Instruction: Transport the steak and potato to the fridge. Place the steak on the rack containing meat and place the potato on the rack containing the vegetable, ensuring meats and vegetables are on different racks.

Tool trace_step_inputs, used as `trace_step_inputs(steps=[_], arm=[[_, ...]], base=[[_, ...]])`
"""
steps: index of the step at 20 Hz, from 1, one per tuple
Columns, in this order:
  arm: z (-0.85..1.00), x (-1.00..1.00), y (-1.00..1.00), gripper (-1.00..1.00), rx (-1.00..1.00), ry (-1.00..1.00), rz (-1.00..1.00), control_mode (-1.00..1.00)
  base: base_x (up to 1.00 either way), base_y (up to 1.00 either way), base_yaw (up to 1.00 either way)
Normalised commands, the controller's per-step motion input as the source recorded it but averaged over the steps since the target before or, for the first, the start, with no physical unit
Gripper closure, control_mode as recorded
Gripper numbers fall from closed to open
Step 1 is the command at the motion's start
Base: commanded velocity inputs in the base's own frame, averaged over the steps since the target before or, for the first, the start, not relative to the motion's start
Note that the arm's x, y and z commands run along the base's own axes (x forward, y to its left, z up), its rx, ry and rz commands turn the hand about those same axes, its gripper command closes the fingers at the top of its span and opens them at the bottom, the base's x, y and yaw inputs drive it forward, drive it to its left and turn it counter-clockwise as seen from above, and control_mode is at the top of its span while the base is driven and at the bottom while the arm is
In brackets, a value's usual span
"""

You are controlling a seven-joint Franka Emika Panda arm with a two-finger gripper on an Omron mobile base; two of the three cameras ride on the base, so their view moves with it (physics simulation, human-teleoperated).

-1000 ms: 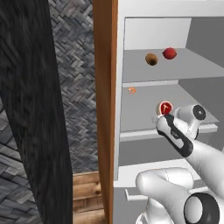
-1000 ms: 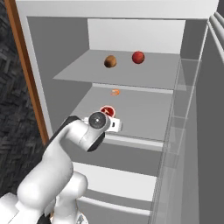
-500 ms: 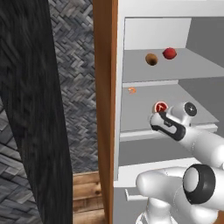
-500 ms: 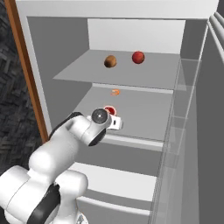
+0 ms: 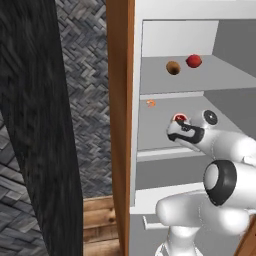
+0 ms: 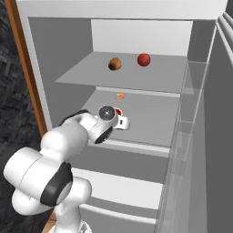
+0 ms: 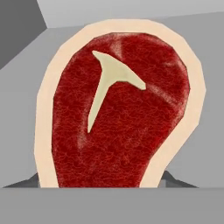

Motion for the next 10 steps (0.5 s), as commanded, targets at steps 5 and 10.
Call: trace_step_inputs(steps=[5, 10], arm=[[-0.49, 0.33, -0.05, 1.00, 0.00, 0.01, 0.00, -1.00], [-0.45, 0.40, -0.08, 1.00, 0.00, 0.01, 0.00, -1.00]], base=[[0.00, 0.00, 0.00], [0.00, 0.00, 0.00]])
